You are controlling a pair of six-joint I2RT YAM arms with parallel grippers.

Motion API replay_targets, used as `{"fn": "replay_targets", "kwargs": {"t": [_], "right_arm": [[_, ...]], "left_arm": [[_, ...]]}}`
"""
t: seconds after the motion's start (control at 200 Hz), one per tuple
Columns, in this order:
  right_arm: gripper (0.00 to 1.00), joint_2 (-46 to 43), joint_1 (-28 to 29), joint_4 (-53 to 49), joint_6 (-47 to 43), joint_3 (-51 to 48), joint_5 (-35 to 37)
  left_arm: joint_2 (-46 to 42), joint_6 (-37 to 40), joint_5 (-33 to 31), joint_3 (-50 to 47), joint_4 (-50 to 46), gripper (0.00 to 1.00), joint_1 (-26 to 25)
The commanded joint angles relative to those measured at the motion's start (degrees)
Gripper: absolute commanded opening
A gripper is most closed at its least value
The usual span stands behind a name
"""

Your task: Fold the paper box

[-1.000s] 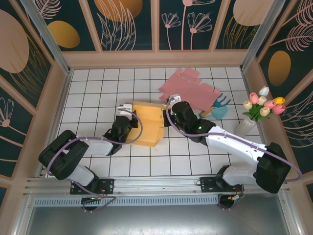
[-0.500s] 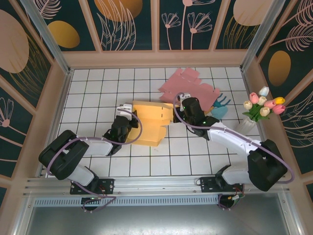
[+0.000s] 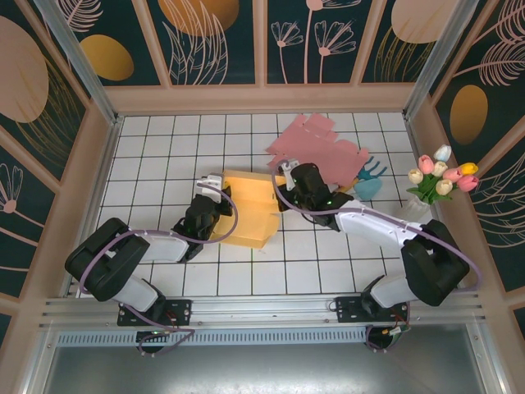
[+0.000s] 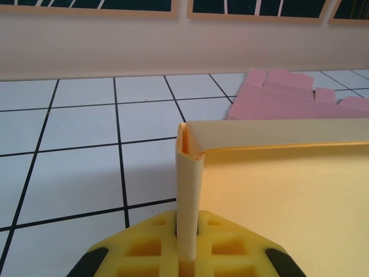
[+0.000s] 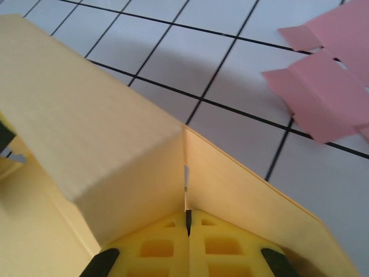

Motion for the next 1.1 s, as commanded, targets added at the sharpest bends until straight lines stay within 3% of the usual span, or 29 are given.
{"fn": "replay_targets", "kwargs": {"t": [0.0, 0.1, 0.32, 0.45, 1.096], "right_arm": [[0.00, 0.2, 0.7, 5.6, -0.7, 1.7, -2.5], [0.00, -0.3, 0.9, 6.9, -0.2, 1.0, -1.6], [0.00, -2.6, 0.2, 4.7, 3.2, -5.2, 8.6], [0.00, -3.8, -1.4, 4.6, 4.7, -8.6, 11.7], [0.00, 1.4, -2.7, 8.2, 9.4, -10.9, 7.8]], "left_arm": [[0.4, -0.4, 2.9, 0.4, 3.6, 0.00, -1.1], [0.7, -0.5, 1.6, 0.2, 3.8, 0.00, -1.3], [1.1, -1.4, -5.3, 0.0, 3.0, 0.00, -1.3], [1.5, -2.2, -5.8, -0.3, 3.6, 0.00, -1.3], [1.6, -4.7, -9.6, -0.4, 4.2, 0.00, -1.3]]}}
